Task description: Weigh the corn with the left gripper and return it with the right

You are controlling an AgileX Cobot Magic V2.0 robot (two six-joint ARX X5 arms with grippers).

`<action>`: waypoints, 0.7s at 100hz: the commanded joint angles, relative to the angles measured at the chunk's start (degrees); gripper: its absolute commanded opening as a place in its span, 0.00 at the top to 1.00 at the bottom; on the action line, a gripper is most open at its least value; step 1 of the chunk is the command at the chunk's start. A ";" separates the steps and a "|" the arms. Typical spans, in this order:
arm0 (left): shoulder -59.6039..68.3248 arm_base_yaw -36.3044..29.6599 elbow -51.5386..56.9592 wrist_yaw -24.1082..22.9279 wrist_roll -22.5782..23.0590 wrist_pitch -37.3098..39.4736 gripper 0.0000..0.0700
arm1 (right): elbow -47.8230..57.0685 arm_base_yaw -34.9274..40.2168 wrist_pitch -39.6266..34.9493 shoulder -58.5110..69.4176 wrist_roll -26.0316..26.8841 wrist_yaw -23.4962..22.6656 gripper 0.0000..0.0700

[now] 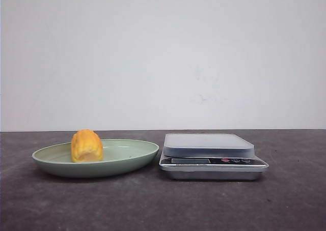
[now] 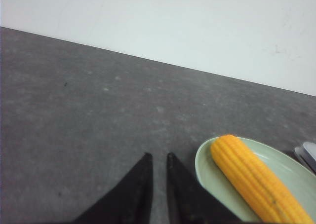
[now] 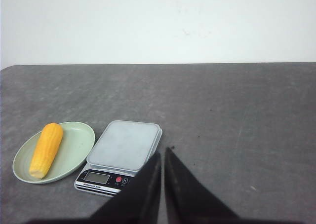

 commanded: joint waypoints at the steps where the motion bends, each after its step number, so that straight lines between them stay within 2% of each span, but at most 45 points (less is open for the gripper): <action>1: -0.13 0.00 -1.05 0.22 0.76 0.35 0.99 | 0.52 0.15 0.68 0.15 0.15 0.00 0.99; 21: -0.13 0.00 -1.03 0.22 2.10 -1.42 0.99 | 0.52 0.15 0.68 0.15 0.15 0.00 0.99; 32: -0.13 0.00 -1.03 0.22 2.05 -5.38 0.99 | 0.52 0.15 0.68 0.15 0.15 0.00 0.99; 70: -0.13 0.07 -1.01 0.02 2.47 -5.22 0.99 | 0.52 0.15 0.68 0.15 0.15 0.00 0.99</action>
